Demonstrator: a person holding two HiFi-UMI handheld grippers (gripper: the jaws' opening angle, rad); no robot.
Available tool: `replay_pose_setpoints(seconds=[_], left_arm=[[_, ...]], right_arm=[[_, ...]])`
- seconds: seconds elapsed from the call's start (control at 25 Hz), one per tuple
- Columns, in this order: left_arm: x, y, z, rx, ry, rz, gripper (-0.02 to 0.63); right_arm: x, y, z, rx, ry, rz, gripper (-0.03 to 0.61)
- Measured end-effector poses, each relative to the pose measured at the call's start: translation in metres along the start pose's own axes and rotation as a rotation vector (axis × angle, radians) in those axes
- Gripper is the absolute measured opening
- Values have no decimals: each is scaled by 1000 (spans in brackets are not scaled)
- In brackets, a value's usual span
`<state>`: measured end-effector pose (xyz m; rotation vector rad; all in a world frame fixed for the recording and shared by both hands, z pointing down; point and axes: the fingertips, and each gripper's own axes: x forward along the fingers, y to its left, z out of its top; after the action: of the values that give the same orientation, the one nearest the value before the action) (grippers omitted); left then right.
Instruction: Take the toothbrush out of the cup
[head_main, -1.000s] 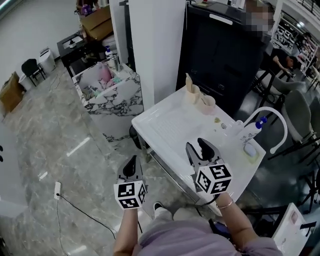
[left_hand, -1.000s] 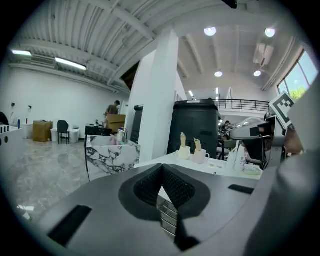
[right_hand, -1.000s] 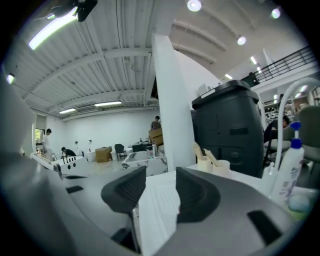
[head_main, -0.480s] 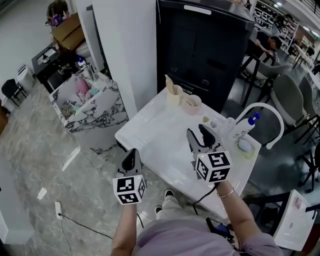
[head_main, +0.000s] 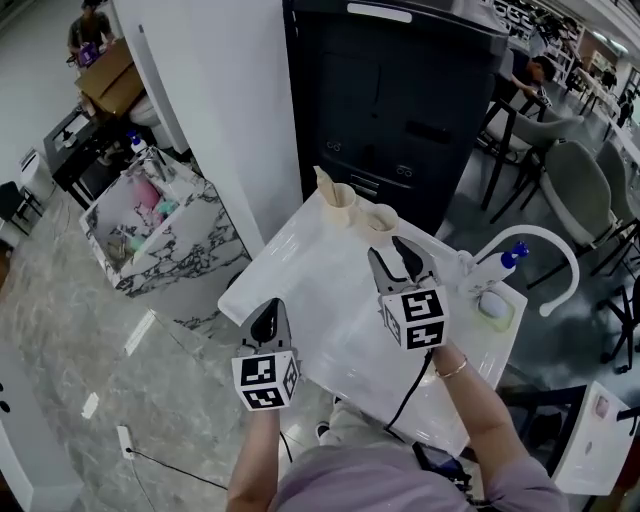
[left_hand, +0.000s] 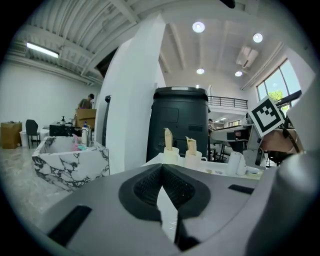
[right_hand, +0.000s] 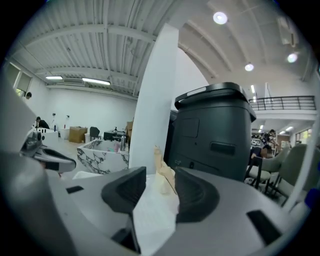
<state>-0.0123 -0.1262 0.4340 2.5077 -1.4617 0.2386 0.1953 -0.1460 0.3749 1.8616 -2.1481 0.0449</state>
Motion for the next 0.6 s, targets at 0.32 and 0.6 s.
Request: replay_pose_setpoints(seconds=[0.32, 0.6], left_arm=[[33, -4, -4, -8, 31, -14, 0], [47, -4, -9, -11, 49, -7, 0]], right_arm=[[54, -16, -20, -140, 75, -16, 181], [86, -23, -43, -211, 128, -23, 179]])
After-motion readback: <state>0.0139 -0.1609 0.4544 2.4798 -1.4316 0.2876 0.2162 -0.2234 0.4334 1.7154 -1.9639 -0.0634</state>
